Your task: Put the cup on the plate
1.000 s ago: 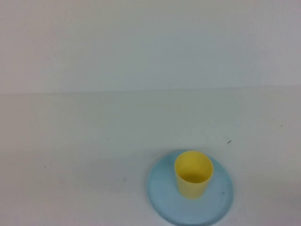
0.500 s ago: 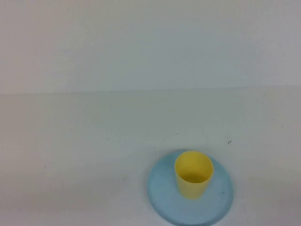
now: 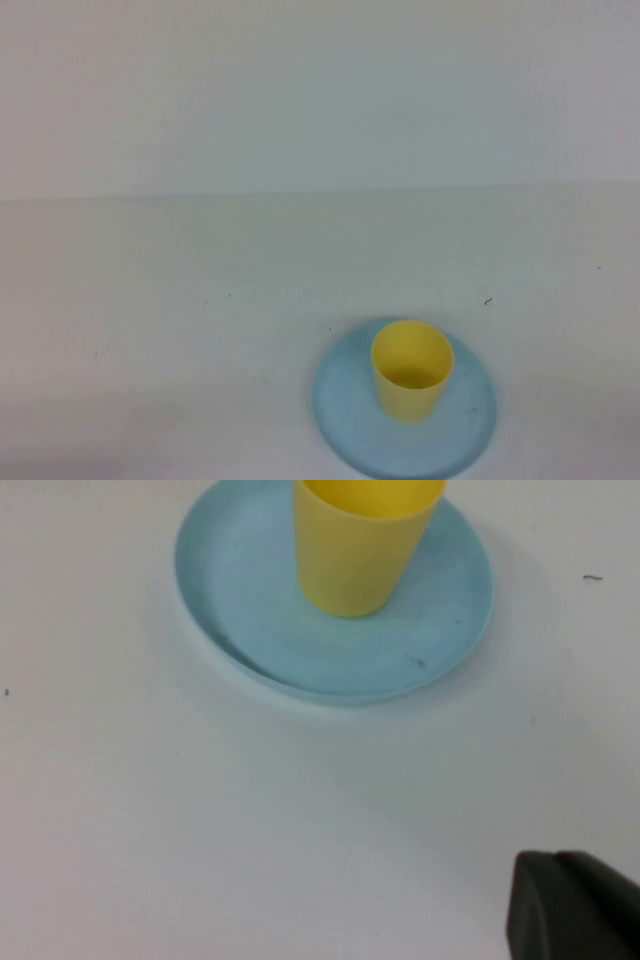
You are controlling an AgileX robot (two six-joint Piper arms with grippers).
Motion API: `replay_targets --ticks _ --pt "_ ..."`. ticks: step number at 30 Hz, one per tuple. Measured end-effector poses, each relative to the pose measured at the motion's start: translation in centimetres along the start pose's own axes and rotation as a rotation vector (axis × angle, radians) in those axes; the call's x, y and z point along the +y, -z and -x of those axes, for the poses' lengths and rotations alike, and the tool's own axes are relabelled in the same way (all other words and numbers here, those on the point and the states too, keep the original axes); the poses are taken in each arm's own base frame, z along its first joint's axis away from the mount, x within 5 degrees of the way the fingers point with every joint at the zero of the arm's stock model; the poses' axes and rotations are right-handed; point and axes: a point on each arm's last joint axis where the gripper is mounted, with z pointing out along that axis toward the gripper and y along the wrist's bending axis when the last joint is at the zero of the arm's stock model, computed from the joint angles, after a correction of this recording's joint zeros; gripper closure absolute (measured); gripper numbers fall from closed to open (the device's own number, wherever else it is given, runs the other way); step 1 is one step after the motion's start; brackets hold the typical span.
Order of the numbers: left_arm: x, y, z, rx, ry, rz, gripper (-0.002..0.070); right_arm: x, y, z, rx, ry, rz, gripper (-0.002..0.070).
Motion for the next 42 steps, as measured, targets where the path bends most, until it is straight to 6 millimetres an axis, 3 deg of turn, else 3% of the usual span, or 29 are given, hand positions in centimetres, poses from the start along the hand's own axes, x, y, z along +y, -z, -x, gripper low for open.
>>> replay_targets --ticks 9,18,42 --pt "-0.5 0.1 0.8 -0.093 0.016 -0.087 0.0673 0.0 0.0 0.0 0.0 0.0 0.0 0.0676" --pt "-0.7 0.2 -1.6 0.178 -0.037 -0.126 0.0673 0.0 0.0 0.0 0.0 0.0 0.0 0.0676" --pt "-0.7 0.2 -1.6 0.168 -0.054 -0.13 0.0673 0.0 0.0 0.0 0.0 0.0 0.0 0.0676"
